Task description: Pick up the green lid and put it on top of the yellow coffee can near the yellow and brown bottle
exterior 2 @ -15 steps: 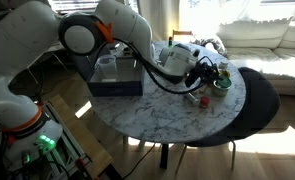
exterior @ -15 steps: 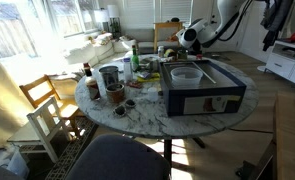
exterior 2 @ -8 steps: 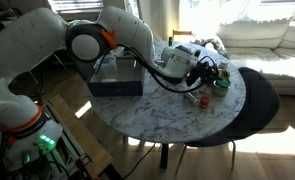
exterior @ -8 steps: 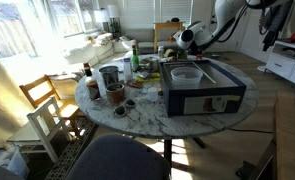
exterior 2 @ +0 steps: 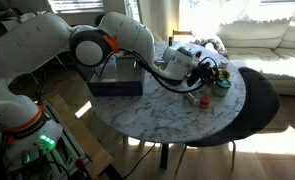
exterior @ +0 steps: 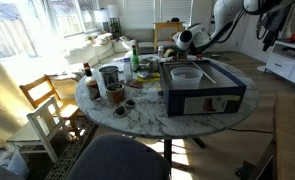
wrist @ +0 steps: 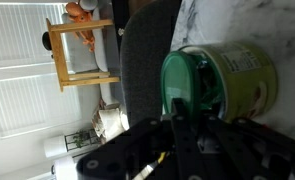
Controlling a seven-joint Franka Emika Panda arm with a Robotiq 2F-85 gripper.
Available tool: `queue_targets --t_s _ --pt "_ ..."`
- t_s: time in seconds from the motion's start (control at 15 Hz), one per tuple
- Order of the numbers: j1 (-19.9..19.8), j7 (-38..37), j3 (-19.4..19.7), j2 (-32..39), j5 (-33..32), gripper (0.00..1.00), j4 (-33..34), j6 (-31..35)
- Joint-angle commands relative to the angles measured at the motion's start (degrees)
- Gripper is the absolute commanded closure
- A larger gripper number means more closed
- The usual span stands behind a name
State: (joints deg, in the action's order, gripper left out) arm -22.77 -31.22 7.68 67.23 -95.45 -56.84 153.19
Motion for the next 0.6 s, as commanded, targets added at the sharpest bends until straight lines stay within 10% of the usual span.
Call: queue_targets --t_s 0.0,0.53 --pt "-1.5 4.4 -1.4 2.3 2.0 0.67 2.9 1.2" --pt "-1.8 5.7 -1.9 0.7 1.9 0.16 2.3 1.6"
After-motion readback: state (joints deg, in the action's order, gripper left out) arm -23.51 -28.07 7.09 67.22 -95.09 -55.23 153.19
